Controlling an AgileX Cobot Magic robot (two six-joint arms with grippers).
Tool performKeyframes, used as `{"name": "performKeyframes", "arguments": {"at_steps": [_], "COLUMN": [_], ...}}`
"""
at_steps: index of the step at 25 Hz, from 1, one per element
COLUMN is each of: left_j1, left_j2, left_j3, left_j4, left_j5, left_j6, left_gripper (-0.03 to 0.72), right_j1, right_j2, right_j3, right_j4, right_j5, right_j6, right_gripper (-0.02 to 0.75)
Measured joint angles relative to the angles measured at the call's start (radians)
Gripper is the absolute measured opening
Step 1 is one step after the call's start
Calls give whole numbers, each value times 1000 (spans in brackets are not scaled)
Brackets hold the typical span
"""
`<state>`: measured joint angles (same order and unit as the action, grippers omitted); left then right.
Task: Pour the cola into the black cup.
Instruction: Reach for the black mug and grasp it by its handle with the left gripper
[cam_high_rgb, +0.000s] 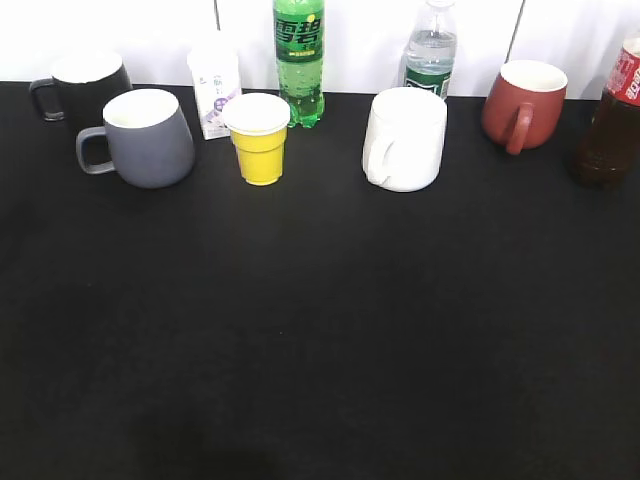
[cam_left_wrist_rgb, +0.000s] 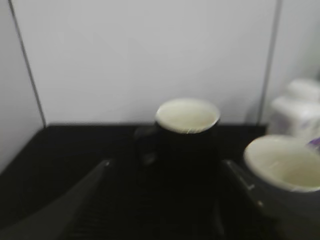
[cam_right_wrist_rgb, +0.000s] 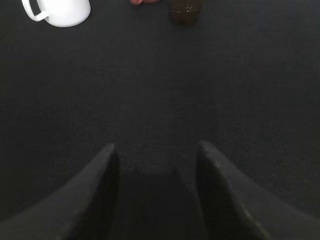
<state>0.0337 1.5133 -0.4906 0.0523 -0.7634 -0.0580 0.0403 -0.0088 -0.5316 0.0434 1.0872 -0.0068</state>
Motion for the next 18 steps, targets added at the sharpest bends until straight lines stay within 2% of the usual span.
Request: {"name": "performKeyframes", "arguments": {"at_steps": [3, 6, 8, 14, 18], "left_j1": [38, 43, 44, 46, 48], "left_j2": [216, 399, 501, 680, 753], "left_j3": [-133, -300, -403, -685, -807], "left_j4": [28, 44, 46, 53, 91], "left_j5": [-48, -64, -49, 41, 63], "left_j6": [0, 0, 0, 0, 0], "left_gripper": [463, 456, 425, 400, 350], "right_j1": [0, 0, 0, 0, 0], "right_j2": [0, 0, 0, 0, 0], "right_j3": [0, 0, 0, 0, 0], "right_j4": [0, 0, 0, 0, 0], "right_j5": [0, 0, 0, 0, 0], "right_j6": [0, 0, 0, 0, 0], "right_gripper": [385, 385, 385, 385, 385]}}
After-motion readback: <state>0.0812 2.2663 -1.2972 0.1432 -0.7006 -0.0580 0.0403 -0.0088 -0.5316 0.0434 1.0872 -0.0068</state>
